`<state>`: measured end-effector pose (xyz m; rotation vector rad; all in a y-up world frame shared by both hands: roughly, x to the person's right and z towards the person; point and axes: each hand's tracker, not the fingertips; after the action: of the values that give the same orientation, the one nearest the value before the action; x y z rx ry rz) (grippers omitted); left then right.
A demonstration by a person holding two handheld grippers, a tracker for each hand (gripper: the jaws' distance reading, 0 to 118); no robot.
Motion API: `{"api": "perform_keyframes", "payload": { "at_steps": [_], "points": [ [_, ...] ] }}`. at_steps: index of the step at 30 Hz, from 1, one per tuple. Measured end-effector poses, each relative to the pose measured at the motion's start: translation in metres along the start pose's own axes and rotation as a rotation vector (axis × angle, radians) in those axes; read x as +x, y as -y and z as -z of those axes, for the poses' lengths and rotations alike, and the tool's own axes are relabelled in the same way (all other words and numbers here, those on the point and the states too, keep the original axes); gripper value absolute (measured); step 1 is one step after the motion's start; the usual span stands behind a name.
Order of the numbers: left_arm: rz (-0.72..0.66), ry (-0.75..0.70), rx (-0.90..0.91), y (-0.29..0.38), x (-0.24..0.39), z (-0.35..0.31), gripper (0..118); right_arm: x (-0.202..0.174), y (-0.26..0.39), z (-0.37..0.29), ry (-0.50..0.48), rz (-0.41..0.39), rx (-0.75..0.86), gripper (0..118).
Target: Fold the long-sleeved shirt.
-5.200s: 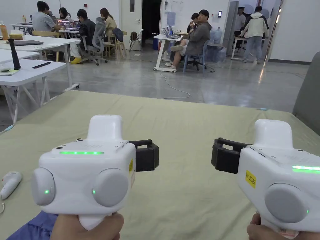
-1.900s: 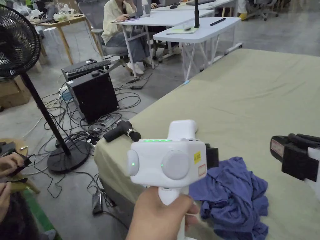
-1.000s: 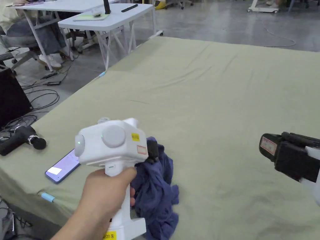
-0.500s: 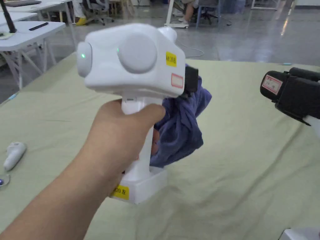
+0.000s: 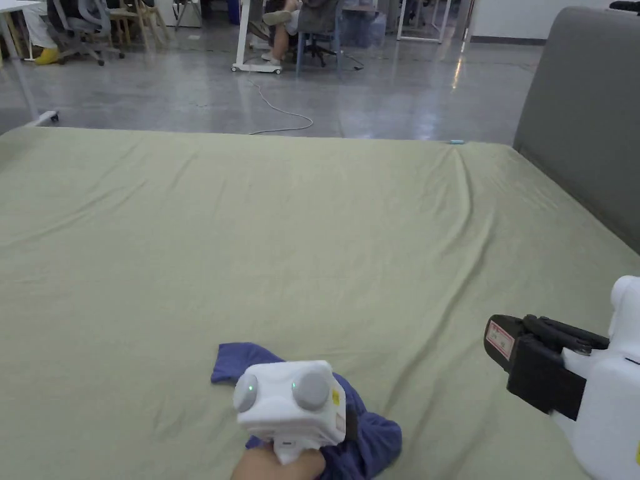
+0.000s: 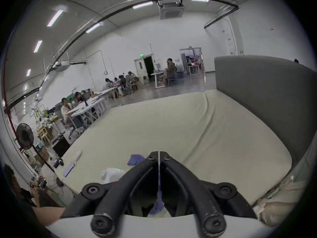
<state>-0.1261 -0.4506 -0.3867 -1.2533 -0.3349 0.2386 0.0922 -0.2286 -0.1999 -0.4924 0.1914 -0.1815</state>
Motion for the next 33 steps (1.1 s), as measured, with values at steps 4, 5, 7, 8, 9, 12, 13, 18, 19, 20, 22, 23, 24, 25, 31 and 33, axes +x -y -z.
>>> {"api": "perform_keyframes", "payload": {
  "at_steps": [4, 5, 7, 8, 9, 12, 13, 18, 19, 20, 22, 23, 24, 25, 31, 33],
  "points": [
    [-0.030, 0.213, 0.225, -0.007, -0.004, -0.094, 112, -0.006, -0.001, 0.002, -0.068, 0.023, 0.015, 0],
    [-0.014, 0.229, 0.308, -0.003, -0.008, -0.126, 114, -0.009, -0.001, 0.003, -0.079, 0.024, 0.011, 0],
    [-0.017, 0.249, 0.436, 0.010, -0.020, -0.176, 114, -0.014, 0.002, 0.009, -0.102, 0.027, 0.000, 0],
    [-0.035, 0.260, 0.506, 0.020, -0.031, -0.196, 114, -0.016, 0.006, 0.015, -0.126, 0.034, -0.014, 0],
    [-0.052, 0.253, 0.550, 0.027, -0.040, -0.205, 114, -0.018, 0.009, 0.019, -0.141, 0.039, -0.024, 0],
    [-0.072, 0.096, 0.448, 0.055, -0.070, -0.208, 105, -0.023, 0.023, 0.037, -0.165, 0.067, -0.073, 0],
    [-0.082, 0.002, 0.382, 0.064, -0.081, -0.197, 57, -0.025, 0.029, 0.044, -0.171, 0.080, -0.103, 0],
    [-0.200, 0.051, 0.204, 0.088, -0.128, -0.140, 0, -0.027, 0.054, 0.072, -0.163, 0.097, -0.211, 0],
    [-0.218, 0.088, 0.211, 0.083, -0.133, -0.134, 0, -0.027, 0.056, 0.075, -0.158, 0.097, -0.223, 0],
    [-0.216, 0.082, 0.237, 0.072, -0.135, -0.130, 9, -0.027, 0.059, 0.078, -0.156, 0.097, -0.234, 0],
    [-0.202, 0.067, 0.278, 0.040, -0.136, -0.120, 64, -0.025, 0.062, 0.083, -0.149, 0.102, -0.253, 0],
    [-0.183, 0.064, 0.315, 0.022, -0.138, -0.111, 81, -0.023, 0.064, 0.085, -0.143, 0.107, -0.263, 0],
    [-0.172, 0.069, 0.293, 0.003, -0.139, -0.097, 96, -0.021, 0.065, 0.088, -0.134, 0.112, -0.272, 0],
    [-0.134, 0.055, 0.246, -0.010, -0.140, -0.081, 118, -0.019, 0.067, 0.090, -0.122, 0.117, -0.282, 0],
    [-0.118, -0.062, 0.112, -0.092, -0.141, 0.020, 118, -0.008, 0.079, 0.106, -0.042, 0.127, -0.363, 0],
    [-0.098, -0.087, 0.021, -0.096, -0.143, 0.051, 111, -0.008, 0.082, 0.112, -0.025, 0.120, -0.394, 0]
  ]
}}
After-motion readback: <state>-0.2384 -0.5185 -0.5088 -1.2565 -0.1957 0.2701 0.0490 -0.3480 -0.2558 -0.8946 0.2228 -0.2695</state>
